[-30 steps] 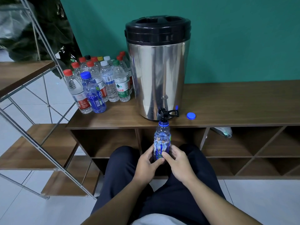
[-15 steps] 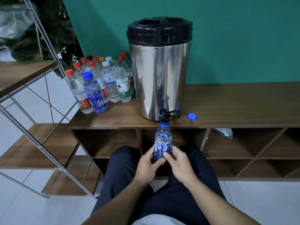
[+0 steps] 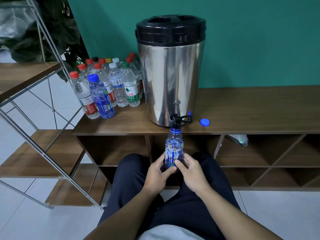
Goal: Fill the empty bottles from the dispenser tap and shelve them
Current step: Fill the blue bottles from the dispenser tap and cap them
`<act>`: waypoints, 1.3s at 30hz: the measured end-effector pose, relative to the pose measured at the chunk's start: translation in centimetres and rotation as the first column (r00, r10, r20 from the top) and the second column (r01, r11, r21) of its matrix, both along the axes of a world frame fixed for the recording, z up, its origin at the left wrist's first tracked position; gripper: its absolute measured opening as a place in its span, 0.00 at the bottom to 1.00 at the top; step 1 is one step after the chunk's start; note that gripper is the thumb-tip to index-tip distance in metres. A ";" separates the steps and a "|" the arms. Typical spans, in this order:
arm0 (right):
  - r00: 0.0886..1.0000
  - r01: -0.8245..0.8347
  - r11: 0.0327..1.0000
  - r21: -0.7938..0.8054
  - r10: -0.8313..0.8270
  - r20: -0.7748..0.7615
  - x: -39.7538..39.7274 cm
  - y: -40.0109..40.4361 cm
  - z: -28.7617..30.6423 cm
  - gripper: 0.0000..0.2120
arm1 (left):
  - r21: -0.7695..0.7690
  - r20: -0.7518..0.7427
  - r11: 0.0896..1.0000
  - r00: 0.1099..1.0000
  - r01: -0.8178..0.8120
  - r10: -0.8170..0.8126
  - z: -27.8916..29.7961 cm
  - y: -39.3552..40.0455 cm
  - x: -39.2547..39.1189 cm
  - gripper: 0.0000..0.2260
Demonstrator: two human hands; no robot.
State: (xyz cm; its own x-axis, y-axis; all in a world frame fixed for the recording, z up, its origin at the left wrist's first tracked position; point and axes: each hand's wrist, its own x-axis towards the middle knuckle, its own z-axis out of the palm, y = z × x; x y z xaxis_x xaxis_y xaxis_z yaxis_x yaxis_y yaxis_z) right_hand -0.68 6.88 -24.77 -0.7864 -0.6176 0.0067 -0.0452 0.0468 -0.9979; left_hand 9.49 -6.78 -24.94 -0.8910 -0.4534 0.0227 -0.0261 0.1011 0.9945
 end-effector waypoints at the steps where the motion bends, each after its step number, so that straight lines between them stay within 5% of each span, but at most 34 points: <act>1: 1.000 0.001 1.000 0.005 -0.001 -0.004 0.0 0.0 -0.1 0.17 | 0.000 -0.001 1.000 1.000 -0.001 0.001 0.0 0.0 0.0 0.27; 39: 1.000 0.022 0.999 0.024 -0.022 -0.014 0.1 0.1 -0.3 0.16 | 0.004 -0.010 1.000 1.000 0.012 -0.012 0.1 0.1 0.1 0.26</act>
State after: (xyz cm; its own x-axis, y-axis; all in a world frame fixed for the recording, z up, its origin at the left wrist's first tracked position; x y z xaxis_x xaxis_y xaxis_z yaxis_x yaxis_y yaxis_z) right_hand -0.57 6.96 -25.03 -0.8000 -0.6001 0.0030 -0.0574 0.0716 -0.9958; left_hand 9.56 -6.69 -24.84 -0.8960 -0.4431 0.0302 -0.0148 0.0976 0.9951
